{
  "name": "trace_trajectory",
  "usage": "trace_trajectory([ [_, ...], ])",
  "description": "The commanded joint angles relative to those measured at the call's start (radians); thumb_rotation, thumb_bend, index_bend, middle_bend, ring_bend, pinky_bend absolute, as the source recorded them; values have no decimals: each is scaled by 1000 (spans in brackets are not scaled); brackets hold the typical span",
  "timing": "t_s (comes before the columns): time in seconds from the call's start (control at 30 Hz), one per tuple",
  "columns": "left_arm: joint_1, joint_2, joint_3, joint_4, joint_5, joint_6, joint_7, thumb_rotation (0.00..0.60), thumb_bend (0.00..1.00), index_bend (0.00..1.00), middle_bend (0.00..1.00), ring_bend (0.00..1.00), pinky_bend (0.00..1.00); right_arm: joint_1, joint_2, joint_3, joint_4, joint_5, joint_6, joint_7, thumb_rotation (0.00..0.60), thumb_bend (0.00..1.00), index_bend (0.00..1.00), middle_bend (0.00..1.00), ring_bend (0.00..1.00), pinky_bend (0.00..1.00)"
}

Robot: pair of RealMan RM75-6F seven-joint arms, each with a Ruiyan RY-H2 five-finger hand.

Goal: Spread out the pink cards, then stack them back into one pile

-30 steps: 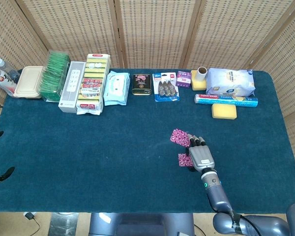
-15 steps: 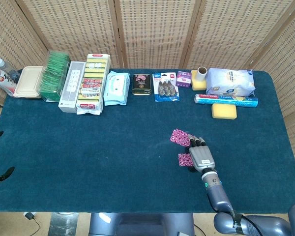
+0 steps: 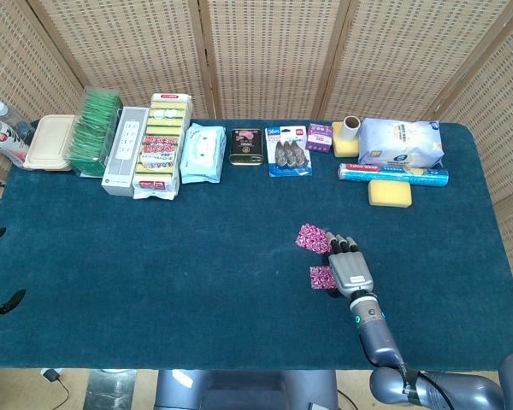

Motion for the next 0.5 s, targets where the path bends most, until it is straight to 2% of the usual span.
trace_trajectory([
  [0.03, 0, 0, 0, 0, 0, 0, 0, 600, 245, 0, 0, 0, 63, -1, -6, 2, 6, -2, 5, 0, 600, 248, 407, 0, 0, 42],
  [0.27, 0, 1, 0, 0, 0, 0, -2, 600, 245, 0, 0, 0, 63, -7, -9, 4, 0, -8, 12, 3, 600, 254, 424, 0, 0, 44],
  [0.4, 0, 1, 0, 1, 0, -1, -2, 600, 245, 0, 0, 0, 63, -15, 11, 6, -43, -27, 26, 15, 600, 253, 424, 0, 0, 44],
  [0.5, 0, 1, 1, 0, 2, -1, -3, 600, 245, 0, 0, 0, 63, -16, 33, 26, -85, -24, 35, 22, 600, 253, 424, 0, 0, 44],
])
